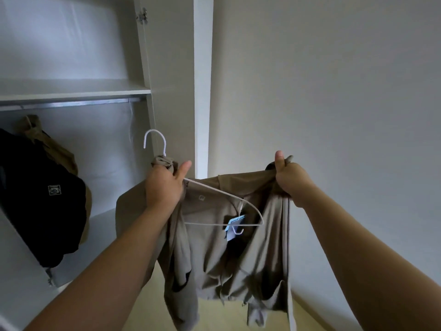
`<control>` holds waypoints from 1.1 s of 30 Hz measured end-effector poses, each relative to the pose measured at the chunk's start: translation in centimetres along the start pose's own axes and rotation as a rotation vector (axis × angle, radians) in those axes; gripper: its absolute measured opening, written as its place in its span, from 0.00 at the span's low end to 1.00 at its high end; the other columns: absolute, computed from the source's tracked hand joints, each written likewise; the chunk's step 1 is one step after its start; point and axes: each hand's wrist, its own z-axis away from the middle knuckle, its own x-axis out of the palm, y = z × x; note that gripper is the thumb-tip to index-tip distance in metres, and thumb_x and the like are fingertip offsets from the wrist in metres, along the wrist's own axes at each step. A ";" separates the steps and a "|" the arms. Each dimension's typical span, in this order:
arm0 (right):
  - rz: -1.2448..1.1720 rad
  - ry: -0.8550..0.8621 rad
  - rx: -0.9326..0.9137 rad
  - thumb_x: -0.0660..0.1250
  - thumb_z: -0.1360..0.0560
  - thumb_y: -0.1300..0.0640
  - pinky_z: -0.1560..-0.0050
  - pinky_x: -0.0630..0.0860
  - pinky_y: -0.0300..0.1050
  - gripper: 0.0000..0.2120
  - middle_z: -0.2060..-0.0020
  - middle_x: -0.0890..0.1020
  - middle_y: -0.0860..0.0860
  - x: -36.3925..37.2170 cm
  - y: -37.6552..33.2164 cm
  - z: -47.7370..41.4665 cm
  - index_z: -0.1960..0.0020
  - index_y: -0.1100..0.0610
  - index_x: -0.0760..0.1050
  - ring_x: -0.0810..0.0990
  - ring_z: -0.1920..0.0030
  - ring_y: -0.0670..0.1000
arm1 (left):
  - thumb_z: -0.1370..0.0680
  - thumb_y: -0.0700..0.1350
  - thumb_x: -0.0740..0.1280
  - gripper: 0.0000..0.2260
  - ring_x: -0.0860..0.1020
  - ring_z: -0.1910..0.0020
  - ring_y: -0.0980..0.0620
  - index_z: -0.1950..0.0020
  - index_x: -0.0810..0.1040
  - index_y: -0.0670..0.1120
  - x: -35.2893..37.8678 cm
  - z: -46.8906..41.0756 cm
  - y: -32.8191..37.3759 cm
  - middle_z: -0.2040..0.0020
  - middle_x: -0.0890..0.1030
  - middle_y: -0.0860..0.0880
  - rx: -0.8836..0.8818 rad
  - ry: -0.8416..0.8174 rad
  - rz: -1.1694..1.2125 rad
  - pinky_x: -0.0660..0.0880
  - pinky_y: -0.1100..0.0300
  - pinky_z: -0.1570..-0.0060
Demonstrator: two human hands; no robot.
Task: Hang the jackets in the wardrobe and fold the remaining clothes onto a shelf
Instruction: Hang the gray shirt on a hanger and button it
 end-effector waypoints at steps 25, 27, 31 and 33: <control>-0.469 -0.563 -0.293 0.59 0.17 0.44 0.64 0.74 0.35 0.20 0.65 0.79 0.50 26.9 -14.7 2.9 0.52 0.63 0.73 0.78 0.66 0.45 | 0.17 0.58 0.60 0.17 0.78 0.62 0.52 0.57 0.74 0.47 -3.3 -9.7 -11.4 0.63 0.78 0.51 -0.120 -0.184 -0.003 0.68 0.60 0.64; -0.485 -0.646 -0.242 0.65 0.21 0.56 0.57 0.78 0.40 0.08 0.57 0.82 0.54 29.5 -15.1 1.8 0.45 0.60 0.75 0.82 0.56 0.50 | 0.17 0.59 0.60 0.19 0.77 0.61 0.53 0.56 0.77 0.45 -2.8 -11.9 -13.7 0.62 0.78 0.51 -0.168 -0.256 -0.011 0.68 0.59 0.60; -0.360 -0.741 -0.248 0.66 0.34 0.63 0.49 0.80 0.53 0.18 0.52 0.81 0.56 33.8 -16.7 -2.1 0.45 0.54 0.74 0.81 0.51 0.55 | 0.20 0.60 0.65 0.18 0.79 0.58 0.54 0.54 0.82 0.45 -1.5 -17.4 -17.9 0.60 0.82 0.50 -0.386 -0.316 0.139 0.71 0.59 0.60; -0.312 -0.801 -0.259 0.68 0.33 0.66 0.53 0.83 0.47 0.19 0.51 0.82 0.53 35.8 -17.5 -4.8 0.46 0.49 0.74 0.82 0.52 0.51 | 0.22 0.60 0.68 0.18 0.81 0.55 0.51 0.54 0.83 0.46 -0.7 -20.6 -19.5 0.58 0.84 0.49 -0.455 -0.344 0.180 0.74 0.59 0.58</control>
